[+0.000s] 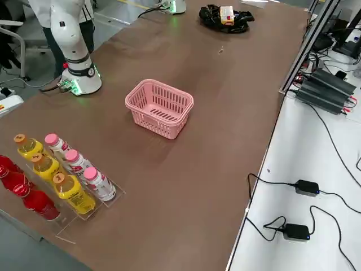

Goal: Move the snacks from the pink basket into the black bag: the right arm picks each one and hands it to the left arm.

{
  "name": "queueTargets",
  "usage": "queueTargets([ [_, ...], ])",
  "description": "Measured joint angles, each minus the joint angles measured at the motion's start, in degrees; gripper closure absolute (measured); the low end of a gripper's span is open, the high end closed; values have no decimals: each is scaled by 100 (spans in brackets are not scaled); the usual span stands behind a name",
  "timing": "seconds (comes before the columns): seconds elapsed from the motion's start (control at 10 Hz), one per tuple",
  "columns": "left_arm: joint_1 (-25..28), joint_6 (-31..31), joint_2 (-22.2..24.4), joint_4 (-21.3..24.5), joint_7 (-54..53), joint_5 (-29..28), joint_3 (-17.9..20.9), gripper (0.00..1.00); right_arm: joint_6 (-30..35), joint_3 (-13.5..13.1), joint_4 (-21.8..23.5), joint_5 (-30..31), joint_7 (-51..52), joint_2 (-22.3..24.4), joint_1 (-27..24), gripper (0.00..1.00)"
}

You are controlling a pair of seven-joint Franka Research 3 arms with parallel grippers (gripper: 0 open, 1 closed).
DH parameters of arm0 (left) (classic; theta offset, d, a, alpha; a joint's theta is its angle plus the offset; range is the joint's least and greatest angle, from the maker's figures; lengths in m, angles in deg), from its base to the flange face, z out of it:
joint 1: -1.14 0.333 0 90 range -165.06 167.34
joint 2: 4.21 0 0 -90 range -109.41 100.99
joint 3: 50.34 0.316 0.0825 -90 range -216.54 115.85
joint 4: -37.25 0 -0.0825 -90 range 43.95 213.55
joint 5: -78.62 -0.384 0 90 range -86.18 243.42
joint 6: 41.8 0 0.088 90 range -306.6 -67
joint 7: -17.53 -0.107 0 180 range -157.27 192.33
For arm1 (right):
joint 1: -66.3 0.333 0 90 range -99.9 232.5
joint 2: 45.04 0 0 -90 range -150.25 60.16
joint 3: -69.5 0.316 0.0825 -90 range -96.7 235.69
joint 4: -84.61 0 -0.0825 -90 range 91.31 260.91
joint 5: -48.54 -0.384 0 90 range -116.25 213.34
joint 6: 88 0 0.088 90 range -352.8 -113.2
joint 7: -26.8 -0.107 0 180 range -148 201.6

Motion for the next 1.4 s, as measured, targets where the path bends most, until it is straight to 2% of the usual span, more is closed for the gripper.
queueTargets([
  [0.2,-3,6,0,22,-71,4,-115,11,0,2,0,0,-4,-1,5,66],
  [0.5,-2,40,0,46,-210,4,-136,35,0,13,0,-2,-34,-3,52,66],
  [0.6,5,152,0,48,-290,7,-136,50,7,15,0,-3,-75,-4,61,66],
  [0.8,58,386,1,45,-423,19,-136,63,16,26,0,-10,-89,-16,80,66],
  [1.2,126,633,5,26,-494,30,-137,74,2,39,0,-62,-156,-17,120,63],
  [1.3,128,647,17,24,-494,31,-138,79,0,37,0,-62,-209,-17,121,55],
  [1.4,139,666,26,24,-494,31,-138,81,0,37,-4,-63,-242,-17,124,53],
])
